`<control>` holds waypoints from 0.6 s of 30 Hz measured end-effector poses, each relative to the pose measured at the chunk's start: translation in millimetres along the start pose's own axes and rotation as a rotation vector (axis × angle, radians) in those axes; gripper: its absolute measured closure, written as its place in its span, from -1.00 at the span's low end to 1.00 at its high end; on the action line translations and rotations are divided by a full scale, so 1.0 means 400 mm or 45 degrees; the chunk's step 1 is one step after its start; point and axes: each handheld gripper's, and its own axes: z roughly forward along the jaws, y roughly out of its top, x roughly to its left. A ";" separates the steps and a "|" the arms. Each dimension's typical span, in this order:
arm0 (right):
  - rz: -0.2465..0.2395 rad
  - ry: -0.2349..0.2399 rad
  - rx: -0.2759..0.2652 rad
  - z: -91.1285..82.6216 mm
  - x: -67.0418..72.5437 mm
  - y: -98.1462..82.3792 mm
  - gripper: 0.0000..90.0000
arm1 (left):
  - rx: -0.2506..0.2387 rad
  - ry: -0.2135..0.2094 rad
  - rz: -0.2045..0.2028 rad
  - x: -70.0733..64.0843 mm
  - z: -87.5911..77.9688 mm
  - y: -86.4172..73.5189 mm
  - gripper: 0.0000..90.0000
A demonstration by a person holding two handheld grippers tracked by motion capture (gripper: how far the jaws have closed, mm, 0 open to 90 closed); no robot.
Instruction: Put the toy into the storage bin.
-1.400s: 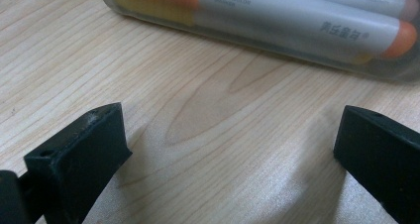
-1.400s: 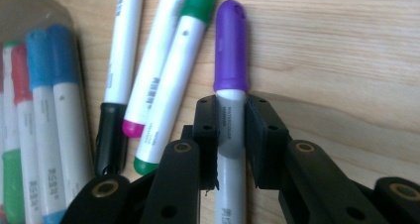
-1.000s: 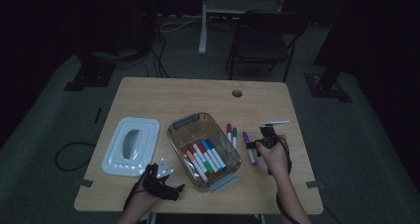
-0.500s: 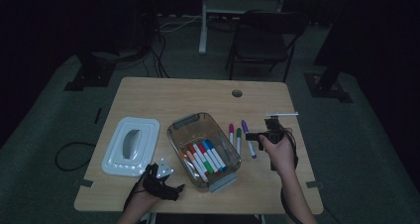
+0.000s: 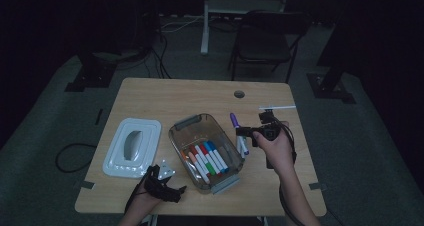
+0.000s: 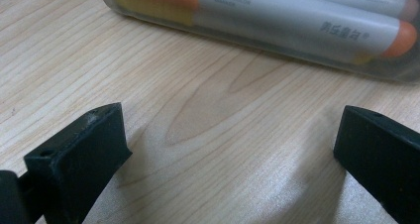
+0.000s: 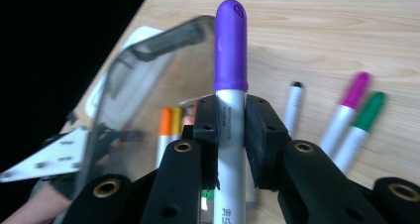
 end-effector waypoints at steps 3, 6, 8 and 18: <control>-0.033 0.029 0.012 0.014 0.034 0.008 0.70 | 0.001 -0.001 0.000 0.000 0.000 0.000 -0.99; -0.061 0.060 0.033 0.038 0.066 0.017 0.70 | 0.002 -0.001 0.000 0.000 0.000 0.000 -0.99; -0.079 0.081 0.045 0.055 0.088 0.023 0.70 | 0.002 -0.001 0.000 0.000 0.000 0.000 -0.99; -0.173 0.115 0.187 0.168 0.183 0.019 0.70 | 0.004 -0.002 0.001 0.000 -0.001 0.000 -0.99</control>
